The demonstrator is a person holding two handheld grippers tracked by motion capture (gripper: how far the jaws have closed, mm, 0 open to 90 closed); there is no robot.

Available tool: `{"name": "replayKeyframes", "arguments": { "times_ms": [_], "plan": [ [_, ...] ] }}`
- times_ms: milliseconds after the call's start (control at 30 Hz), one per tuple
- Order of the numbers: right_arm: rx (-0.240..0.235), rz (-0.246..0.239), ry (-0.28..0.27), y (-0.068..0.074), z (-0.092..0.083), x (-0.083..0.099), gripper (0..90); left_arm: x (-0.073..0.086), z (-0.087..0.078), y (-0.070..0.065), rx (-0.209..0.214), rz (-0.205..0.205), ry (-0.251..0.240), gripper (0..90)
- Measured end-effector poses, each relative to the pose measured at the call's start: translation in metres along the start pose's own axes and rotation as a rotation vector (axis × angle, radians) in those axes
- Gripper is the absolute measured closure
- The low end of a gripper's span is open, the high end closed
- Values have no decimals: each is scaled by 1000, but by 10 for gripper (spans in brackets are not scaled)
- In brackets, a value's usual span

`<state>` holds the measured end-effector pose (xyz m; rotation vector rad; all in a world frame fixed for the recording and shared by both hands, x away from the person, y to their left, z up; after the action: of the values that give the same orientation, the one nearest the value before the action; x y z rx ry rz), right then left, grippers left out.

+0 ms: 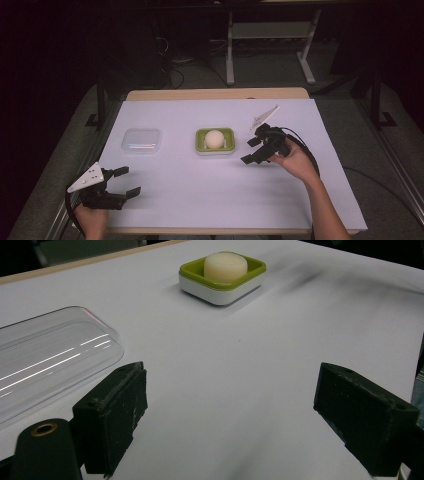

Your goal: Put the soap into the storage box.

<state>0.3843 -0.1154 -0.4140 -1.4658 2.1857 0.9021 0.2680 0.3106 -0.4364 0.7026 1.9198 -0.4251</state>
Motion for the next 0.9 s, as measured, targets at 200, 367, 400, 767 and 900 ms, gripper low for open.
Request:
{"name": "replayKeyframes", "arguments": {
  "times_ms": [200, 367, 400, 767, 900],
  "plan": [
    [-1, 20, -4, 5, -3, 12, 237, 0, 0, 1, -13, -4, 4, 132],
    [-4, 35, -14, 8, -4, 21, 236, 0, 1, 1, -15, -5, 5, 131],
    [-8, 43, -9, 8, -4, 23, 233, 0, 1, 1, -15, 1, 8, 132],
    [0, 49, -19, 18, -4, 40, 231, 1, 3, 0, -15, -6, 11, 132],
    [-4, 63, -32, 21, -4, 48, 228, 1, 3, 0, -19, -5, 15, 132]
  ]
}}
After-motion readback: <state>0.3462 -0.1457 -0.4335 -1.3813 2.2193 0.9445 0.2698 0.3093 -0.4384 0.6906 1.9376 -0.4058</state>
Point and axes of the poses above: each handheld gripper's, and its own axes: z roughly forward along the jaws, x roughly out of its underside, y roughly to its left, the point moved 5 cm from there along z, roughly forward along the jaws, and after that the axes turned 12 degrees about -x, right-handed, at the moved point
